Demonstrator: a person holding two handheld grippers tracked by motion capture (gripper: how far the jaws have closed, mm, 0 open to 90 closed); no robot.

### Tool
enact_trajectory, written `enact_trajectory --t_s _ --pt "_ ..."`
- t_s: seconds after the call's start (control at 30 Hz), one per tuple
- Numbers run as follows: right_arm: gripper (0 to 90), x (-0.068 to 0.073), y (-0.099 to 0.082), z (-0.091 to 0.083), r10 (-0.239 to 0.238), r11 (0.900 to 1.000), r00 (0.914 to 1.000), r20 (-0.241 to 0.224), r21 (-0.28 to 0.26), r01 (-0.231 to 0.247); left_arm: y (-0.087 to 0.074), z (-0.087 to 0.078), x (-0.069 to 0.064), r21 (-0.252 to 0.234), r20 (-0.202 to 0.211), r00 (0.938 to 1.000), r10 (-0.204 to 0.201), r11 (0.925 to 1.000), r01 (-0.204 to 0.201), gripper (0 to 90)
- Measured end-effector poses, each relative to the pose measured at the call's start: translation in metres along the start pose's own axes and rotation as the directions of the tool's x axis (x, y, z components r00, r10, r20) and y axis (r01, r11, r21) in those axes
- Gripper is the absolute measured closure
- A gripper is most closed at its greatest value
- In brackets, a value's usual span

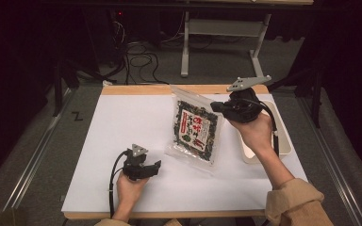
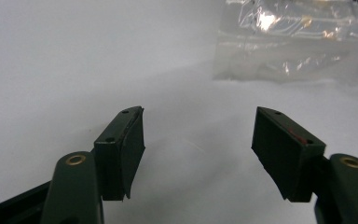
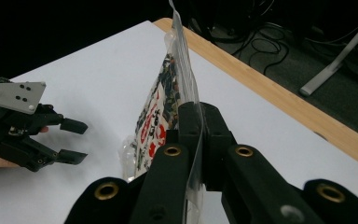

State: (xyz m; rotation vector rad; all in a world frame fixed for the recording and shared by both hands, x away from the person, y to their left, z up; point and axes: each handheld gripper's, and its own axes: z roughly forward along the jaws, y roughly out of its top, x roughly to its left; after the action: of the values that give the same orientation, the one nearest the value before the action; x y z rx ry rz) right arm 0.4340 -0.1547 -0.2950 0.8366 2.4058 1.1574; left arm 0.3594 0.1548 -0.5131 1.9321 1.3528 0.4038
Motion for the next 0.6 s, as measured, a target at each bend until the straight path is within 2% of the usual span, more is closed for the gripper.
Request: enact_trajectory --t_s 0.17,0.4,0.57,0.6 --pt "89.9 0.000 0.004 -0.007 -0.006 0.9999 1.0000 0.003 -0.012 0.006 -0.001 0.001 0.000 0.005 0.000 1.0000 -0.005 1.0000 0.005 35.1" --pt "89.9 -0.002 0.011 -0.025 -0.018 0.9980 0.9978 0.064 -0.060 0.022 -0.001 0.002 -0.001 0.016 -0.002 0.9999 0.010 0.9998 -0.010 34.9" --pt "89.9 -0.012 0.016 -0.036 -0.006 0.9989 0.9950 0.100 -0.045 0.011 -0.001 0.002 -0.001 0.014 -0.005 1.0000 0.005 0.9999 -0.005 34.9" --pt "89.9 -0.012 0.016 -0.036 -0.006 0.9989 0.9950 0.100 -0.045 0.011 -0.001 0.003 0.000 0.013 -0.004 0.9998 0.019 0.9997 -0.019 34.9"
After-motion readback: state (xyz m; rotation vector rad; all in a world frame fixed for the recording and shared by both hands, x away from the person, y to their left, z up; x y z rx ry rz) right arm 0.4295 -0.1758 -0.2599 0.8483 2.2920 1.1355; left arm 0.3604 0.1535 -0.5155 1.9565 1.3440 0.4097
